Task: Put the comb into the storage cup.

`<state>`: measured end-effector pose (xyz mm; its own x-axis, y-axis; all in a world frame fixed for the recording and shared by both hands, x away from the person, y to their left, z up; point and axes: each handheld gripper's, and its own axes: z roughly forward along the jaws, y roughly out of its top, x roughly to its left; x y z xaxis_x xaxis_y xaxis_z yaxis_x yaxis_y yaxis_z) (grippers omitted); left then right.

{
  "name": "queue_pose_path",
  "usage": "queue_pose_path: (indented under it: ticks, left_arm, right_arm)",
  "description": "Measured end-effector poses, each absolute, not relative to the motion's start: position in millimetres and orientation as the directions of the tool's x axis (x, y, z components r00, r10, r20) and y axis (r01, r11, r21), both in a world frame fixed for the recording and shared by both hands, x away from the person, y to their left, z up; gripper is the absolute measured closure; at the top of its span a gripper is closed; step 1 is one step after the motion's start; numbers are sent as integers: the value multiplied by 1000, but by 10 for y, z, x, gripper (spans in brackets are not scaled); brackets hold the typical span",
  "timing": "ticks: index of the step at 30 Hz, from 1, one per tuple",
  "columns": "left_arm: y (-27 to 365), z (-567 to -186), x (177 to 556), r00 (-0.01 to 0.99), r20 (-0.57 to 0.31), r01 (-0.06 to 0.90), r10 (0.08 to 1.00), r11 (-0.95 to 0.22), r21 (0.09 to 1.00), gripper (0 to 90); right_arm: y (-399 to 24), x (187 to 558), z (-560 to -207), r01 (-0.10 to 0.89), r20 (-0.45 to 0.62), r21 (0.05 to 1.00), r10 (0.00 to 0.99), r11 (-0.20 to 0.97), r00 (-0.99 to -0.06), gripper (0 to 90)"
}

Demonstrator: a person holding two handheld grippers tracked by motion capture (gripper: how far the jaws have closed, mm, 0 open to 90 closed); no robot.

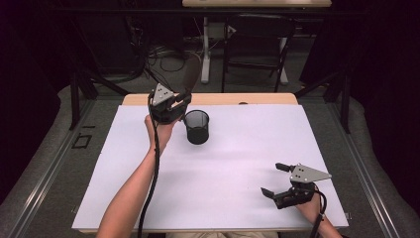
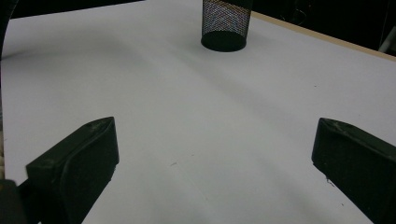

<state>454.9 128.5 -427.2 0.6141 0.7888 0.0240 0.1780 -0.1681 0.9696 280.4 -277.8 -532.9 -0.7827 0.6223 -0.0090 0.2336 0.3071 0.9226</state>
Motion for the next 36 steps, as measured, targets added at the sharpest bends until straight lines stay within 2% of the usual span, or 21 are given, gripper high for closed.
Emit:
queue_pose_path:
  ticks: [36]
  left_arm:
    - [1141,-4373,4689,610,23,151,792,-144,978,725]
  right_arm:
    - [-2779,2807,-5333,235,-6,922,621,306,-784,3]
